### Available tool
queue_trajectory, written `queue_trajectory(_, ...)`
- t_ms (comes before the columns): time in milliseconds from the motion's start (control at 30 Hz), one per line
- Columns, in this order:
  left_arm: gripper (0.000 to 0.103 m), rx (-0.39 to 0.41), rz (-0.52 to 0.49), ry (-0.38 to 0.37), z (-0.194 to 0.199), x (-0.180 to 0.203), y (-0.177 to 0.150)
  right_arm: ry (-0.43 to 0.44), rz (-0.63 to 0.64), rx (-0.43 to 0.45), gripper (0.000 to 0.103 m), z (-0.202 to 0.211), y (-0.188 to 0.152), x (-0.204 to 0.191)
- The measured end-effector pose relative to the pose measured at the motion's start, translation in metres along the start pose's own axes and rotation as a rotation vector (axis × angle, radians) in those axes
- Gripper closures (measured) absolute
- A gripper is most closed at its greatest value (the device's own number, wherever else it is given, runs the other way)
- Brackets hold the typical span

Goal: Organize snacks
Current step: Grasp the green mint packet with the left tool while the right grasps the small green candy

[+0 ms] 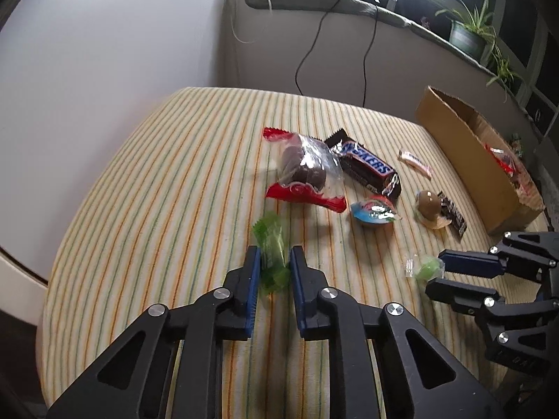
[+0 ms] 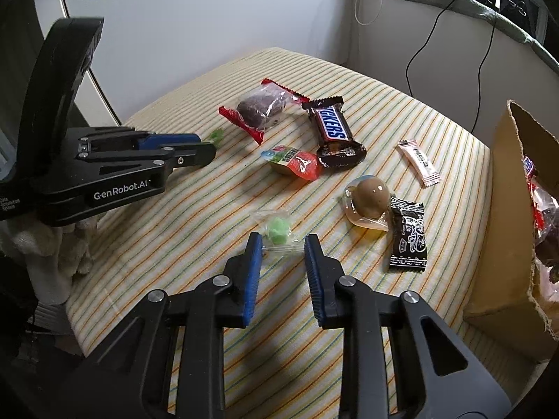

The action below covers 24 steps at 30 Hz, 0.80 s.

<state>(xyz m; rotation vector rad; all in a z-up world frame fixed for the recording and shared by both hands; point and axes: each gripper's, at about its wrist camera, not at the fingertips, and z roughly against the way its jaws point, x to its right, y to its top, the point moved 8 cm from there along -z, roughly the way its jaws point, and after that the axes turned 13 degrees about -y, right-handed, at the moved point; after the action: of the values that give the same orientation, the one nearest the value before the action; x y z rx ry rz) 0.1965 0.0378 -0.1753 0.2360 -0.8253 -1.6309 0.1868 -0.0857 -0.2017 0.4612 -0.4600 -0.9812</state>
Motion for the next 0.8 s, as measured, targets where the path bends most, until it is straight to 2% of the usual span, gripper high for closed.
queue_trajectory(200, 0.084, -0.011, 0.001, 0.007, -0.005, 0.000, 0.002, 0.004, 0.008, -0.008, 0.077, -0.001, 0.000, -0.001)
queue_trajectory(467, 0.086, 0.005, 0.017, -0.014, -0.003, -0.002, 0.006, 0.013, 0.015, -0.016, 0.077, -0.006, 0.001, 0.000)
queue_trajectory(533, 0.085, 0.008, 0.017, -0.009, -0.001, -0.003, 0.006, 0.012, 0.019, -0.015, 0.073, -0.007, 0.002, 0.000)
queue_trajectory(600, 0.070, 0.014, 0.025, -0.006, 0.001, -0.004, 0.006, 0.003, 0.017, -0.011, 0.060, -0.008, 0.003, 0.000)
queue_trajectory(633, 0.055, 0.020, 0.032, -0.006, 0.002, -0.005, 0.007, 0.002, 0.014, -0.010, 0.058, -0.008, 0.002, 0.000)
queue_trajectory(667, 0.052, 0.022, 0.043, 0.000, 0.002, -0.007, 0.008, 0.006, 0.011, -0.012, 0.057, -0.008, 0.003, 0.000)
queue_trajectory(800, 0.053, 0.008, 0.047, 0.013, -0.004, -0.010, 0.011, 0.013, 0.012, -0.011, 0.057, -0.009, 0.004, 0.000)
